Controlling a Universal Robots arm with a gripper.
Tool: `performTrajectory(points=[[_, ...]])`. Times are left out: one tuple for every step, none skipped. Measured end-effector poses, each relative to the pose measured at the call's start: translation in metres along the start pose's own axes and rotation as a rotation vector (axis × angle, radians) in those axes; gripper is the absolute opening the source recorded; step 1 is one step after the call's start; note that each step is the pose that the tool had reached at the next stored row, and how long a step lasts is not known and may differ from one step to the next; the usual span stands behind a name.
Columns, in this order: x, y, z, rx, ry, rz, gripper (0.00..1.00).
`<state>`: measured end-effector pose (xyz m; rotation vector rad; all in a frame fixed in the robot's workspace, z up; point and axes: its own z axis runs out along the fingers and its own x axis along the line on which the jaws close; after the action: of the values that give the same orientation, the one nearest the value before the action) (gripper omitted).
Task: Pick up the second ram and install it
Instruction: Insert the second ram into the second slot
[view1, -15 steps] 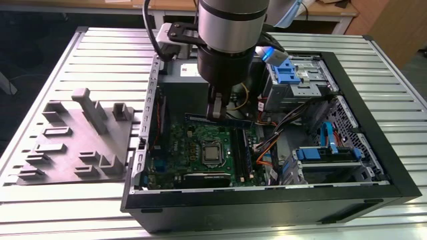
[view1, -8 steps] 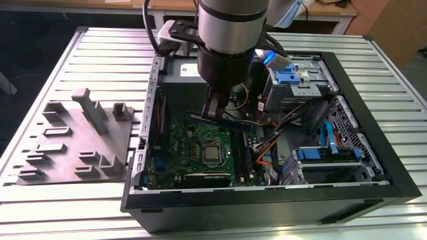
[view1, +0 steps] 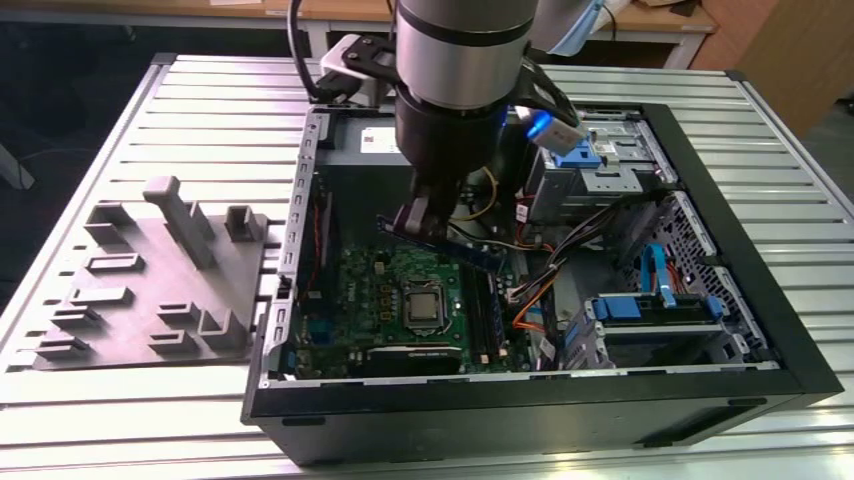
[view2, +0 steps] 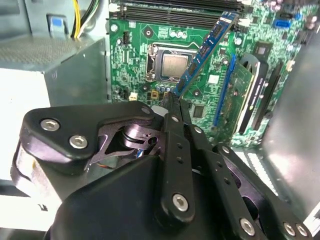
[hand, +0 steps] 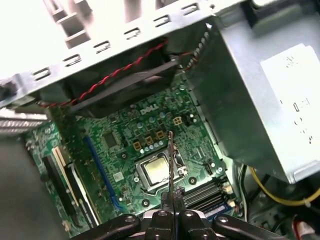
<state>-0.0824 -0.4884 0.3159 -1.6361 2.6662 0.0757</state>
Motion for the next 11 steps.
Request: performTrajectory(points=[[0.0,0.0,0.0001,0.0007,-0.0007,0.019,0.12],[0.0,0.0,0.0003,0.0013,-0.0013,0.037,0.12],[0.0,0.0,0.0004,0.002,-0.0018,0.055,0.12],[0.0,0.0,0.0006,0.0027,-0.0026,0.073,0.12],[0.0,0.0,0.0007,0.0033,-0.0032,0.091,0.12],[0.0,0.0,0.0008,0.0039,-0.0038,0.109,0.12],[0.0,0.0,0.001,0.0046,-0.0044,0.128,0.12],[0.0,0.0,0.0012,0.0053,-0.0051,0.146,0.12],[0.0,0.0,0.0013,0.0059,-0.0057,0.164,0.12],[0.0,0.0,0.0014,0.0065,-0.0063,0.182,0.12],[0.0,0.0,0.0016,0.0072,-0.007,0.2,0.12]])
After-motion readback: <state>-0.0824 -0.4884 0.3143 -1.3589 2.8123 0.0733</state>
